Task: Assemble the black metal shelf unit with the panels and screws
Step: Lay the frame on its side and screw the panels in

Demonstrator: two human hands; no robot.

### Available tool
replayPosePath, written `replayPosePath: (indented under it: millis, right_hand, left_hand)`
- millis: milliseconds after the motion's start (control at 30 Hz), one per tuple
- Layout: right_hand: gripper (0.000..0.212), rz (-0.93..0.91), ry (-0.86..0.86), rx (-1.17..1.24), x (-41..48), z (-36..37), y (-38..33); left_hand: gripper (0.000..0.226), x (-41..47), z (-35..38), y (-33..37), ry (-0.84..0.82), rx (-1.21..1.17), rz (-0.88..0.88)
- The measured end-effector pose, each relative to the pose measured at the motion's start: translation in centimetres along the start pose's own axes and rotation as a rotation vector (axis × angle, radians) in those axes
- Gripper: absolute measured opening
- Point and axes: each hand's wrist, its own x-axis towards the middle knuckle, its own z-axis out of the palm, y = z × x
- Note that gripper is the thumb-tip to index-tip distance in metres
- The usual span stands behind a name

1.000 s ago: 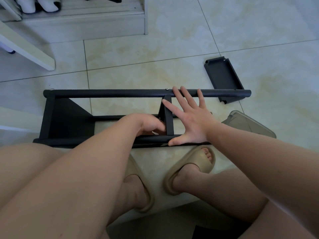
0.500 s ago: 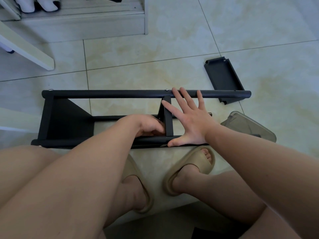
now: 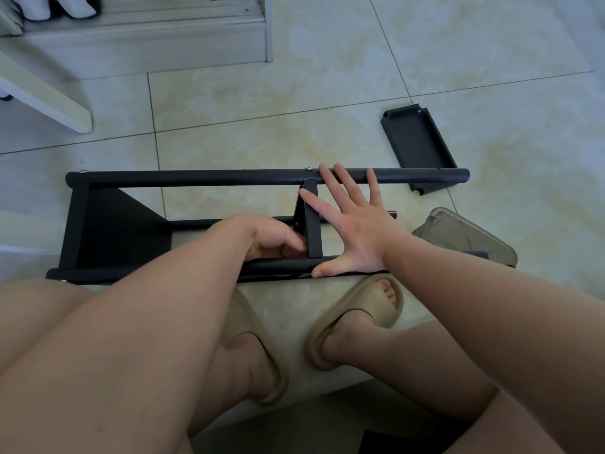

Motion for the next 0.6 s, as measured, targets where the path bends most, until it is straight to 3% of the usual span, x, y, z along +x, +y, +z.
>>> replayPosePath:
  millis: [600]
  right_hand:
    - [0.125, -0.003, -0.013, 0.004, 0.11, -0.17, 0.03]
  left_hand:
    - [0.03, 0.15, 0.59, 0.0, 0.065, -0.104, 0.115]
